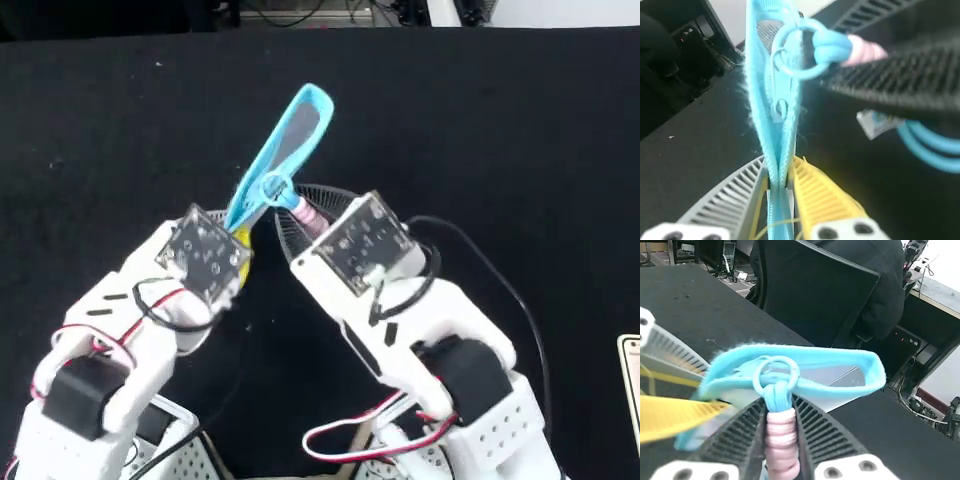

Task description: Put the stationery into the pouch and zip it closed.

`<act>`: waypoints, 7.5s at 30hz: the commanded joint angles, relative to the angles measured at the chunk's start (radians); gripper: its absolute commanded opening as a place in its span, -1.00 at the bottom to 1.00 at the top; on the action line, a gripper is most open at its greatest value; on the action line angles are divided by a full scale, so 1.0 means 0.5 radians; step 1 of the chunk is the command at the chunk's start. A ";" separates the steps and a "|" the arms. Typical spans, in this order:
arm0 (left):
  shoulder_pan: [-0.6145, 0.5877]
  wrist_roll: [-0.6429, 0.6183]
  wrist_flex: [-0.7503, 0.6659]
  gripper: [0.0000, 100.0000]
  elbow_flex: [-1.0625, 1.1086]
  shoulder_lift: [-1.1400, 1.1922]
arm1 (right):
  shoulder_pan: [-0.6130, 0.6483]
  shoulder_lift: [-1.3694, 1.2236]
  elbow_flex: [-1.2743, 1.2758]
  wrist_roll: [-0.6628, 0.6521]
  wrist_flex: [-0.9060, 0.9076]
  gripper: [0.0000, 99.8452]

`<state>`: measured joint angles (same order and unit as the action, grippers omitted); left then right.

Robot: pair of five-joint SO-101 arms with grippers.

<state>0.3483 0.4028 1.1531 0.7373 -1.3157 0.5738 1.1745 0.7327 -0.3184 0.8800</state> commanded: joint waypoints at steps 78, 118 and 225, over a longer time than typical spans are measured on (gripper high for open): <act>-0.106 0.025 0.181 -0.94 0.925 -0.914 | -1.132 -0.689 1.066 0.390 -1.841 -0.98; -0.106 0.021 0.187 -0.94 0.928 -0.914 | -1.175 -0.744 1.051 0.390 -1.857 -0.98; -0.321 -0.077 -0.353 -0.93 -0.852 1.893 | -0.997 0.029 1.214 0.684 -0.951 -0.94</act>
<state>0.1135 0.3767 0.9521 0.2954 -0.4626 0.0936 1.1960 1.3449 0.0222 0.4258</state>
